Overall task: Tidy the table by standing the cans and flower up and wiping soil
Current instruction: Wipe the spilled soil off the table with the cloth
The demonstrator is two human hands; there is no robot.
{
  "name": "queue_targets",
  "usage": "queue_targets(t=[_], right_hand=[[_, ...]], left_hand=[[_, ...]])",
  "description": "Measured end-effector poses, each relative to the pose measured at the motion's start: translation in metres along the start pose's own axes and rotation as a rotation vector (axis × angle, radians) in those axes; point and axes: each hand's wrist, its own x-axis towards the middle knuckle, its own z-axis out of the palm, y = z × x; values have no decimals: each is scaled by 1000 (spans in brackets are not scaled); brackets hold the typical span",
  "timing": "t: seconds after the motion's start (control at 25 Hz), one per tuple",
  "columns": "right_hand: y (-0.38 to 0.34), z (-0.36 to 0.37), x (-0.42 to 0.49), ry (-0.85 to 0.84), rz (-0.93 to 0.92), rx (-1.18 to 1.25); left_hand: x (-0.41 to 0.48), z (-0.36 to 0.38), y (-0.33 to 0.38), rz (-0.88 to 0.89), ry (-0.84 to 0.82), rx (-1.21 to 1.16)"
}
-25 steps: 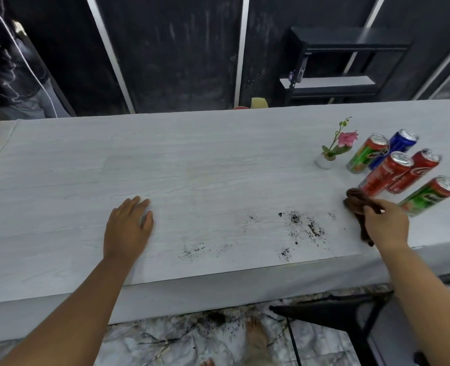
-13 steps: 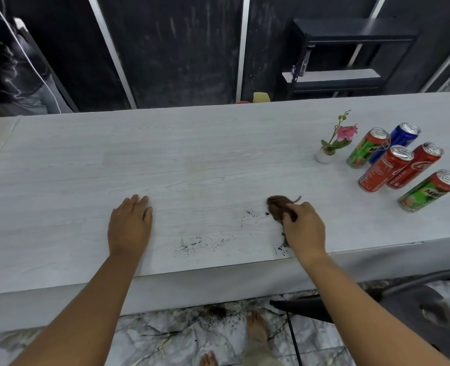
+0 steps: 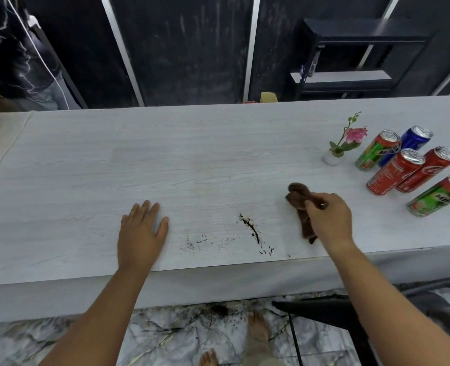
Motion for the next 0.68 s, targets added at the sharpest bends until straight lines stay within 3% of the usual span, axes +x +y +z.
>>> queue_targets(t=[0.16,0.28,0.36,0.48,0.68], right_hand=[[14,7,-14,-66,20,-129],[-9,42,-47,-115,-167,-161],[-33,68,-68,-185,-257,-136],[-55,84,-77,-284,-201,-12],[-24,21,-43,-40,-134,18]], left_hand=[[0,0,3,-9,12,-4],[0,0,2,-10,19,-1],[0,1,2,-14,21,-3],[2,2,0,-22,23,-11],[2,5,-2,-22,21,-5]])
